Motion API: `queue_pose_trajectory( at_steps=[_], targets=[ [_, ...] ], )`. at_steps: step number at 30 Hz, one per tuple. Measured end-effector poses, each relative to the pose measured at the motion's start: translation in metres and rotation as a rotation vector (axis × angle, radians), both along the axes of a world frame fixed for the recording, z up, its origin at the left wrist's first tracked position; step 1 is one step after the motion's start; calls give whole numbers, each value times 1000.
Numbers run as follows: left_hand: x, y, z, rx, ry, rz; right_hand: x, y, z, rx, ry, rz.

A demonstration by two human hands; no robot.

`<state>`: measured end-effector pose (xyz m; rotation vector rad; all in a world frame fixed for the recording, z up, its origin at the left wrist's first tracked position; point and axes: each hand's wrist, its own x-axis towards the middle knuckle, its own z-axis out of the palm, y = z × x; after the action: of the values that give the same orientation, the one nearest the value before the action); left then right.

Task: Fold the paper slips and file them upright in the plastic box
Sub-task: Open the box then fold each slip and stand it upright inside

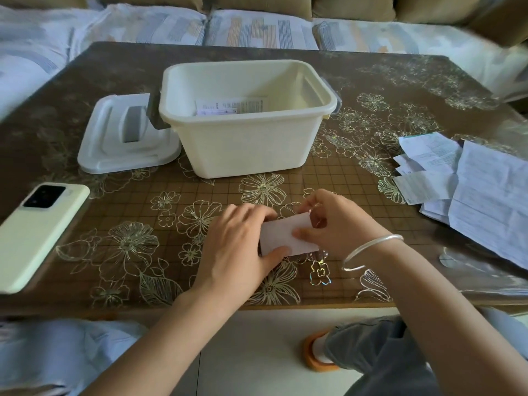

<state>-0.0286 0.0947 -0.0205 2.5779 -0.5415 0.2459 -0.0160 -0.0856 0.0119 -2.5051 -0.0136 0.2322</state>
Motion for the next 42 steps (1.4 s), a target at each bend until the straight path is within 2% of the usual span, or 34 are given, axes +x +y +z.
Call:
queue_pose_trajectory(
  at_steps=[5,10,16,18,19,20,22,23,25,28,35,38,40,42],
  targets=[
    [9,3,11,-87,164,-37,-4,-7,-3,180,-26,-21],
    [20,9,25,-311,394,-36,-7,-6,3,373,-13,24],
    [28,24,45,-562,526,67,-1,3,12,721,-123,-136],
    [31,32,60,-664,531,108,1,8,19,794,-246,-131],
    [35,36,69,-706,527,115,3,12,23,738,-378,-91],
    [38,40,77,-742,529,126,3,15,27,597,-533,-32],
    [47,46,94,-797,545,135,9,22,34,185,-830,111],
    [53,49,102,-820,556,128,14,25,38,32,-920,170],
    [64,52,116,-849,566,114,24,31,48,-99,-1000,229],
    [85,59,132,-800,545,124,47,34,68,-152,-1154,210],
    [133,68,149,-709,599,177,111,39,102,-184,-1142,469],
    [157,67,153,-573,618,145,141,43,104,-167,-1071,485],
    [173,68,152,-462,487,105,158,46,105,-116,-960,447],
    [193,72,150,-345,238,64,173,46,106,-33,-786,407]
  ],
)
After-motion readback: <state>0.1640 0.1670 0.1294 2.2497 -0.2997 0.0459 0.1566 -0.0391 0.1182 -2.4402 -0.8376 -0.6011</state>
